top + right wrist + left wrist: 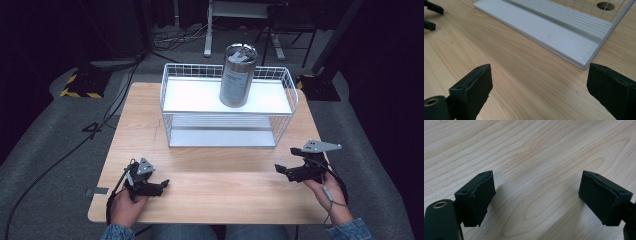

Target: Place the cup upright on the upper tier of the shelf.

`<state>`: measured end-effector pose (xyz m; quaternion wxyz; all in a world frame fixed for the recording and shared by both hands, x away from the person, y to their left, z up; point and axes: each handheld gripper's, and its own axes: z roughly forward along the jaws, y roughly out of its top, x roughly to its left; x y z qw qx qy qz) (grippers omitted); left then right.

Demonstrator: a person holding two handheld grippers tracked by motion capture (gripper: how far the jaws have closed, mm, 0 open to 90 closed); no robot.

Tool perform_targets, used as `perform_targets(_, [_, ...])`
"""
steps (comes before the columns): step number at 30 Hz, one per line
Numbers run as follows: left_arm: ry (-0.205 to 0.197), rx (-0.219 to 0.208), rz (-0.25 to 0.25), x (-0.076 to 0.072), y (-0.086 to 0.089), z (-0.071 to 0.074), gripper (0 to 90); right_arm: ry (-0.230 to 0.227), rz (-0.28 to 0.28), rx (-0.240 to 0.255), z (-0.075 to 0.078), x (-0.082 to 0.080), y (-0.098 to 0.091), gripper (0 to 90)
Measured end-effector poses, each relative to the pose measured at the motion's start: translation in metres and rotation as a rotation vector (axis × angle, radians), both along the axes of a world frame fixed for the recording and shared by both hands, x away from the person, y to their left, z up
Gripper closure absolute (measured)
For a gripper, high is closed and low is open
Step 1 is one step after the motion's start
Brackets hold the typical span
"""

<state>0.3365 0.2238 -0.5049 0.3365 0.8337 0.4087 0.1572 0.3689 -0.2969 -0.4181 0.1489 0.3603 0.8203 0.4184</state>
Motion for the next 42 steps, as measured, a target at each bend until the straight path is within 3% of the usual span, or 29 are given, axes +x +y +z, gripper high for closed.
perform_targets(14, [0.0,0.0,0.0,0.0,0.0,0.0,14.2,0.055,-0.027,-0.003,-0.048,-0.008,0.0,14.4])
perform_targets(34, [0.0,0.001,0.0,0.0,0.0,0.0,14.2,0.081,-0.031,-0.068,-0.082,-0.016,0.0,15.5])
perform_targets(37, [0.0,0.001,0.0,0.0,0.0,0.0,14.2,0.04,-0.03,-0.084,-0.087,-0.018,0.0,15.5])
perform_targets(42, [0.003,0.002,-0.001,0.0,0.0,0.0,14.2,0.025,-0.01,-0.105,-0.087,-0.019,-0.003,15.4])
